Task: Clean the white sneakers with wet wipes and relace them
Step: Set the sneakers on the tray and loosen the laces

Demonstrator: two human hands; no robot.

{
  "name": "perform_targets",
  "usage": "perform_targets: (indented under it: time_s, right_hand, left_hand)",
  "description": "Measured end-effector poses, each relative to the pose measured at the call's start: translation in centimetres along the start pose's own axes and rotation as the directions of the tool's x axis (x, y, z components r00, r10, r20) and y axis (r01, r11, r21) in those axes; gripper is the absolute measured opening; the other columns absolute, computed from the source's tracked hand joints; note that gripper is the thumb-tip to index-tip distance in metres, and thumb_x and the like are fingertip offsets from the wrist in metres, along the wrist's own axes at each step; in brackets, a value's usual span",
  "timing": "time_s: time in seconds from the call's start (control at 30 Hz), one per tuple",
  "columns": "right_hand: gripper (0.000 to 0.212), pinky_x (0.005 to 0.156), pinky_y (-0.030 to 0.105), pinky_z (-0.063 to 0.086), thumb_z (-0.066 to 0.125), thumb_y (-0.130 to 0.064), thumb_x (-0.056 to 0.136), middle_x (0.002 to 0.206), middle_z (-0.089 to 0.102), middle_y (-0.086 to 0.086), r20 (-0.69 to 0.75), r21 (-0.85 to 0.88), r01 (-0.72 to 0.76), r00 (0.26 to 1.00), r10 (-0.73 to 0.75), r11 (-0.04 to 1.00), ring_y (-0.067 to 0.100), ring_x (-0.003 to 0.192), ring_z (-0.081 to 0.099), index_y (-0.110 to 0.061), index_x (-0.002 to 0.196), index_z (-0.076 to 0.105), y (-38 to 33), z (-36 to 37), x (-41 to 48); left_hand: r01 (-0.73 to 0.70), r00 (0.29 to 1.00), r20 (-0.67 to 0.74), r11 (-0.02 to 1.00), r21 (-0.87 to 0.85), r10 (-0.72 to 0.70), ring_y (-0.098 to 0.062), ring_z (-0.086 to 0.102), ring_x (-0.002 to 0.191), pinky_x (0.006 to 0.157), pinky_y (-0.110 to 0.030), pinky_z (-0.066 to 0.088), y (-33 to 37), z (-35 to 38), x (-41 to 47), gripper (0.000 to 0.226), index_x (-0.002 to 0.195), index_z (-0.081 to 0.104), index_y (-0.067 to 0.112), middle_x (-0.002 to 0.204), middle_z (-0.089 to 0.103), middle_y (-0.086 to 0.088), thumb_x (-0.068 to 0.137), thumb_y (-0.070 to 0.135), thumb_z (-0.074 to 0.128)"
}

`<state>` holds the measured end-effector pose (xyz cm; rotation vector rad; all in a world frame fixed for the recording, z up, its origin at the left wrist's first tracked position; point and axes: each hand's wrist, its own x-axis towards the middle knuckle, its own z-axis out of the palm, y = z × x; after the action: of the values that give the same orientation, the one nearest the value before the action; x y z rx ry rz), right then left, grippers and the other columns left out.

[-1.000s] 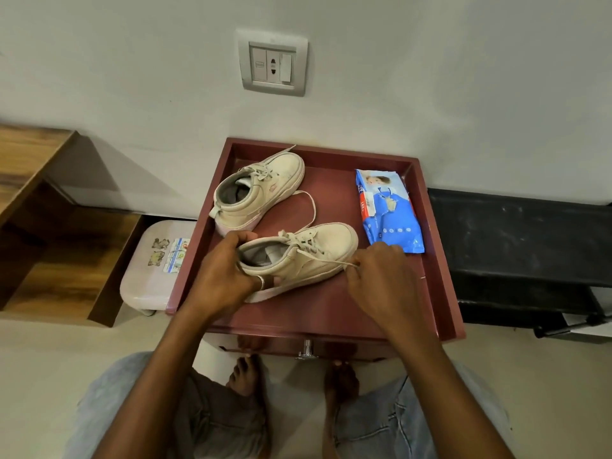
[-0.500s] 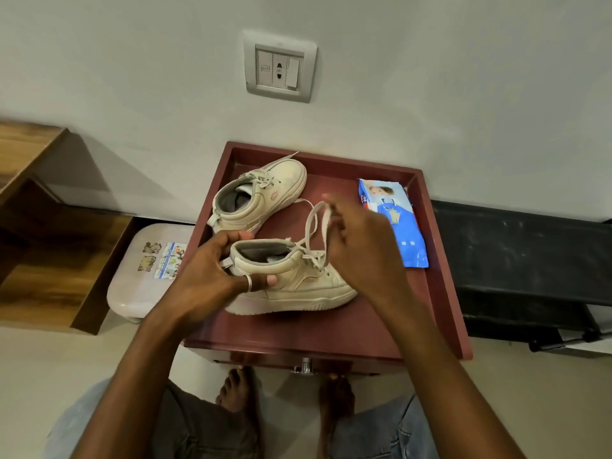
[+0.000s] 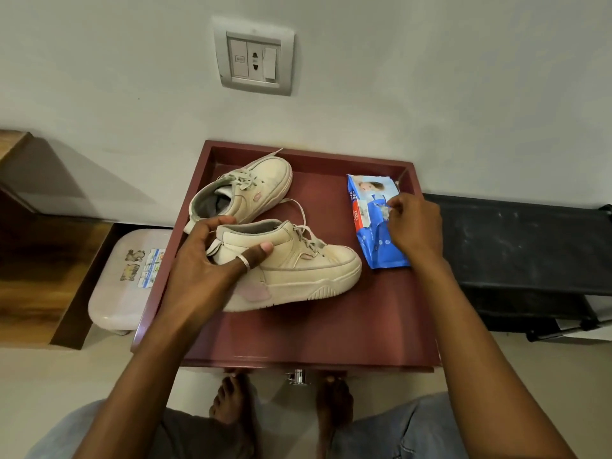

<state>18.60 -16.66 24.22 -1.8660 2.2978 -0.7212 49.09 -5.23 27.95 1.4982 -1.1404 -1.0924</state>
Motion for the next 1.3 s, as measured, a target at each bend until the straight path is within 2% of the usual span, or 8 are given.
perform_targets:
  time_s: [0.13, 0.27, 0.43, 0.53, 0.7, 0.93, 1.13, 1.3]
  right_hand:
    - [0.033, 0.073, 0.036, 0.052, 0.054, -0.003, 0.09, 0.109, 0.068, 0.015, 0.115, -0.088, 0.076, 0.991, -0.065, 0.993, 0.033, 0.094, 0.065, -0.011, 0.119, 0.068, 1.8, 1.6, 1.3]
    - [0.035, 0.074, 0.036, 0.05, 0.06, -0.013, 0.092, 0.111, 0.061, 0.019, 0.214, -0.193, 0.157, 0.97, -0.115, 0.968, 0.033, 0.094, 0.062, -0.015, 0.126, 0.063, 2.6, 2.6, 1.8]
    - [0.028, 0.067, 0.03, 0.044, 0.055, -0.012, 0.093, 0.112, 0.062, 0.018, 0.172, -0.182, 0.132, 0.98, -0.1, 0.974, 0.032, 0.092, 0.062, -0.011, 0.118, 0.068, 2.4, 2.6, 1.7]
    - [0.024, 0.069, 0.027, 0.039, 0.053, -0.01, 0.091, 0.111, 0.063, 0.014, 0.088, -0.077, 0.017, 0.996, -0.01, 0.997, 0.032, 0.097, 0.062, -0.006, 0.109, 0.067, 1.4, 1.6, 1.8]
    - [0.012, 0.061, 0.03, 0.048, 0.056, -0.014, 0.083, 0.094, 0.068, 0.005, 0.0, 0.087, -0.109, 0.994, 0.11, 0.99, 0.021, 0.082, 0.064, -0.006, 0.089, 0.063, -0.1, -0.4, 1.4]
    - [0.027, 0.071, 0.028, 0.043, 0.054, -0.006, 0.083, 0.108, 0.067, 0.009, 0.058, 0.103, -0.107, 0.993, 0.101, 0.989, 0.029, 0.097, 0.063, -0.012, 0.105, 0.066, 0.0, -0.8, 0.5]
    - [0.032, 0.069, 0.041, 0.055, 0.043, -0.013, 0.082, 0.1, 0.064, 0.018, 0.059, 0.141, -0.116, 0.992, 0.108, 0.983, 0.036, 0.085, 0.065, -0.013, 0.105, 0.065, 0.1, -0.1, 0.4]
    - [0.03, 0.084, 0.04, 0.053, 0.047, -0.011, 0.091, 0.121, 0.055, 0.015, 0.029, 0.103, -0.135, 0.991, 0.133, 0.985, 0.032, 0.096, 0.062, -0.016, 0.118, 0.06, 0.1, -0.2, 0.7]
  left_hand:
    - [0.043, 0.999, -0.031, 0.999, -0.025, -0.044, -0.002, 0.071, 0.099, 0.085, -0.033, 0.059, 0.2, 0.6, 0.3, 0.052, 0.119, 0.066, 0.03, 0.112, 0.074, 0.012, 0.072, 0.041, 0.086]
    - [0.081, 0.996, -0.034, 0.99, -0.117, -0.085, 0.001, 0.072, 0.097, 0.08, -0.02, 0.055, 0.3, 0.9, 0.5, 0.029, 0.112, 0.068, 0.036, 0.109, 0.076, 0.019, 0.086, 0.027, 0.079]
    - [0.114, 0.993, -0.024, 0.983, -0.141, -0.118, 0.001, 0.073, 0.094, 0.074, -0.018, 0.057, 0.5, 0.8, 0.3, 0.026, 0.109, 0.069, 0.036, 0.107, 0.077, 0.018, 0.087, 0.026, 0.078]
    - [0.14, 0.99, 0.012, 0.979, -0.148, -0.139, -0.006, 0.074, 0.099, 0.085, -0.033, 0.058, 0.5, 0.6, 0.3, 0.032, 0.118, 0.069, 0.033, 0.11, 0.077, 0.013, 0.087, 0.027, 0.078]
    - [0.188, 0.982, 0.017, 0.971, -0.147, -0.187, -0.018, 0.074, 0.104, 0.093, -0.053, 0.058, -0.1, 0.0, 0.5, 0.044, 0.121, 0.066, 0.033, 0.115, 0.076, 0.005, 0.08, 0.037, 0.083]
    - [0.19, 0.982, 0.047, 0.969, -0.155, -0.185, -0.021, 0.075, 0.104, 0.092, -0.056, 0.058, -0.3, -0.3, 0.5, 0.047, 0.123, 0.061, 0.032, 0.115, 0.076, 0.004, 0.081, 0.034, 0.082]
    - [0.186, 0.982, 0.039, 0.972, -0.144, -0.182, -0.017, 0.074, 0.104, 0.094, -0.053, 0.058, -0.3, -0.2, 0.5, 0.044, 0.121, 0.062, 0.033, 0.114, 0.076, 0.007, 0.081, 0.035, 0.081]
    - [0.187, 0.982, 0.031, 0.973, -0.131, -0.185, -0.018, 0.074, 0.105, 0.096, -0.052, 0.057, -0.1, -0.1, 0.5, 0.051, 0.121, 0.062, 0.032, 0.115, 0.075, 0.007, 0.074, 0.042, 0.081]
